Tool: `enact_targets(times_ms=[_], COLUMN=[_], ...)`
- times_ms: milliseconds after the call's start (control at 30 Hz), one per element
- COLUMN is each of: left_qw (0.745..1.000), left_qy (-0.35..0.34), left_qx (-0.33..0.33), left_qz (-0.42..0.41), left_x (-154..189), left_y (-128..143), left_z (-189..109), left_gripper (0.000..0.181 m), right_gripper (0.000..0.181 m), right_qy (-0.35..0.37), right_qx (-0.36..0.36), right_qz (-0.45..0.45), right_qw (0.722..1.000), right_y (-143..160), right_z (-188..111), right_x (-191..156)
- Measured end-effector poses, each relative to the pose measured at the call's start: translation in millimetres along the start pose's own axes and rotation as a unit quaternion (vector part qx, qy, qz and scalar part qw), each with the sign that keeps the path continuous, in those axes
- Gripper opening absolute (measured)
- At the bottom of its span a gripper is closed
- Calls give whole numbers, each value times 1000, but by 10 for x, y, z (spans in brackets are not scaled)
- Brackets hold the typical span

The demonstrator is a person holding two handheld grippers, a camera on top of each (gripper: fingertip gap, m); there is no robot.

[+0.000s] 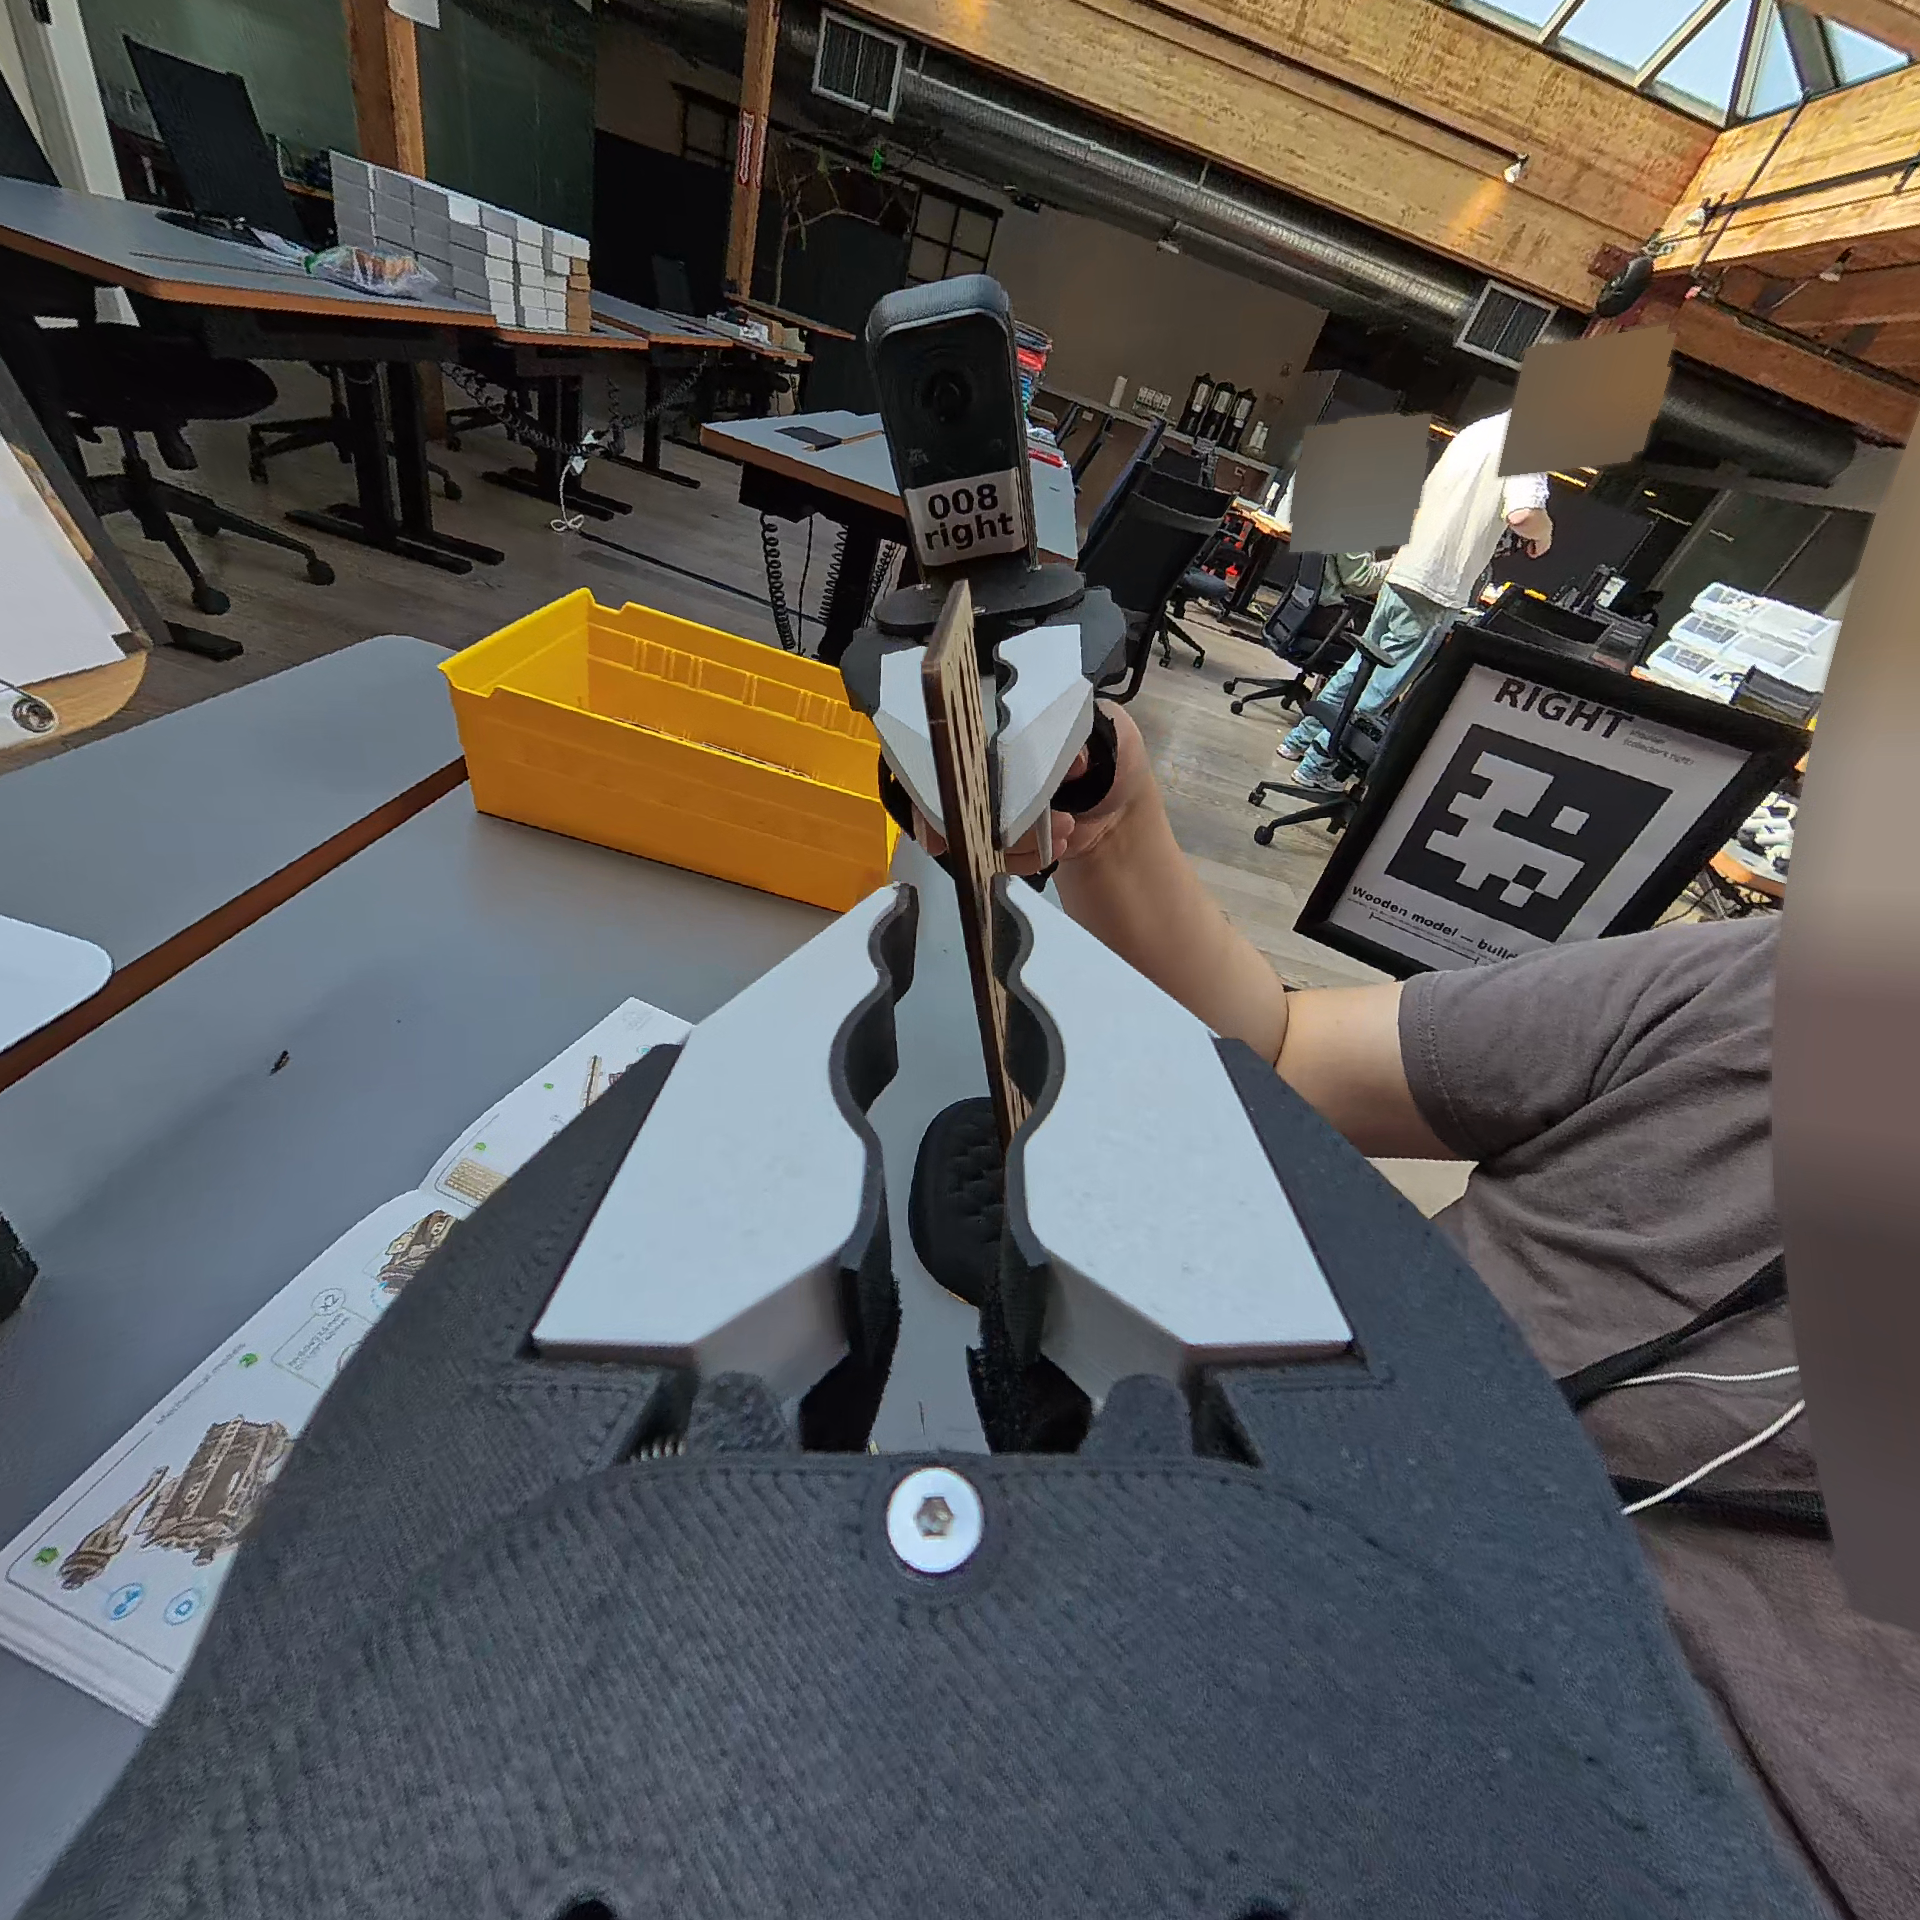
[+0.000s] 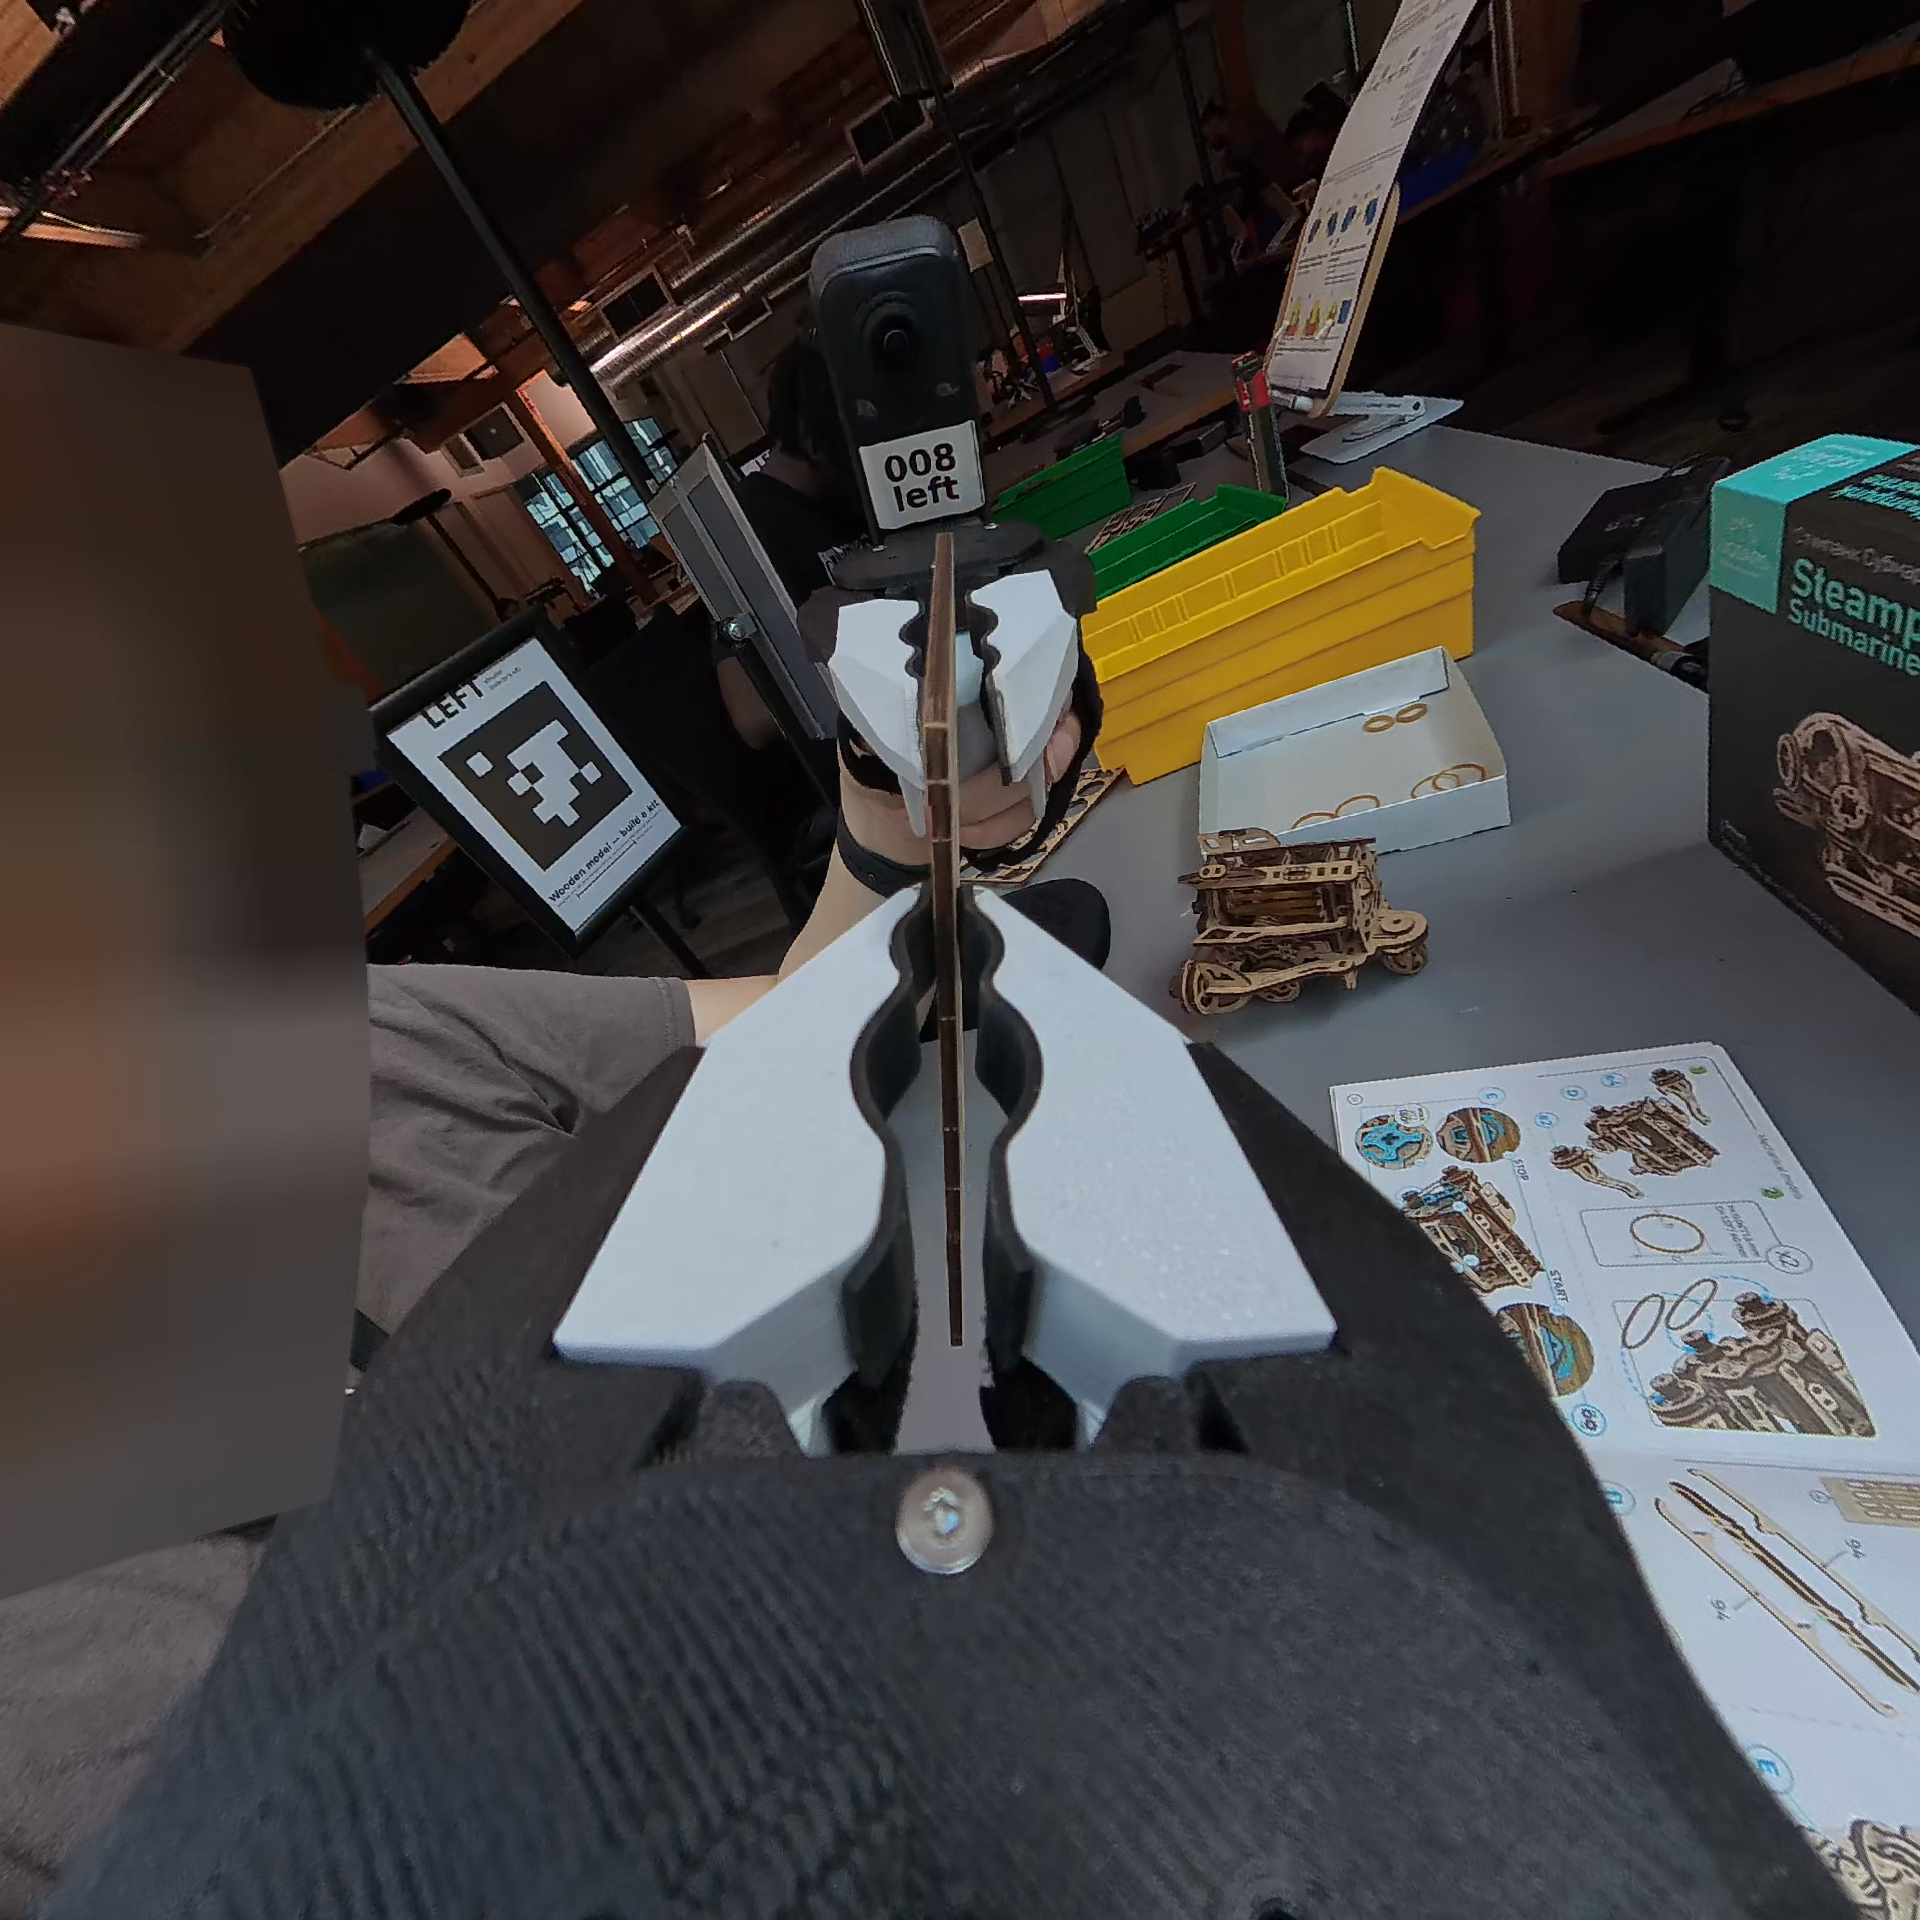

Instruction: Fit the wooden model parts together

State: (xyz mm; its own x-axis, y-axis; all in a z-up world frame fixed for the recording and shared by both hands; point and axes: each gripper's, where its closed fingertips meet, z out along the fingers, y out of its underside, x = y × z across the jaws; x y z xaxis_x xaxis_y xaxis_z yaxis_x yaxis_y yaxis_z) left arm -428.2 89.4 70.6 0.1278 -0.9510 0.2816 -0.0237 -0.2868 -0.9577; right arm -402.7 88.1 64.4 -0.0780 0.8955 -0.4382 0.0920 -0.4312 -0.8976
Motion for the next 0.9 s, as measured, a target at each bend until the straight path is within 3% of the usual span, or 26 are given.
enact_targets(times_ms=[200, 367, 467, 633, 767, 900], left_qw=[1000, 999, 999, 996, 988, 979], left_qy=[-5, 11, -12, -47, -85, -57], left_qx=[-14, -28, -36, -63, -89, -100], left_qz=[-9, -35, -36, -44, -90, -168], left_x=[-76, -113, -189, -288, -418, -430], left_y=[84, 157, 191, 280, 526, 1028], left_z=[73, 107, 107, 55, -15, 6], left_gripper=[15, 0, 0, 0, 0, 0], right_gripper=[0, 2, 22, 37, 37, 37], right_qy=[-2, 10, 44, 123, 144, 168], right_qx=[-22, -34, -5, 16, 17, 35], right_qz=[5, 19, -3, -82, -88, -80], right_qw=[1000, 999, 999, 989, 986, 982], right_y=[99, 163, 41, -122, -144, -209], right_z=[65, 55, -35, -315, -515, -713], right_x=[53, 172, 238, 308, 341, 464])
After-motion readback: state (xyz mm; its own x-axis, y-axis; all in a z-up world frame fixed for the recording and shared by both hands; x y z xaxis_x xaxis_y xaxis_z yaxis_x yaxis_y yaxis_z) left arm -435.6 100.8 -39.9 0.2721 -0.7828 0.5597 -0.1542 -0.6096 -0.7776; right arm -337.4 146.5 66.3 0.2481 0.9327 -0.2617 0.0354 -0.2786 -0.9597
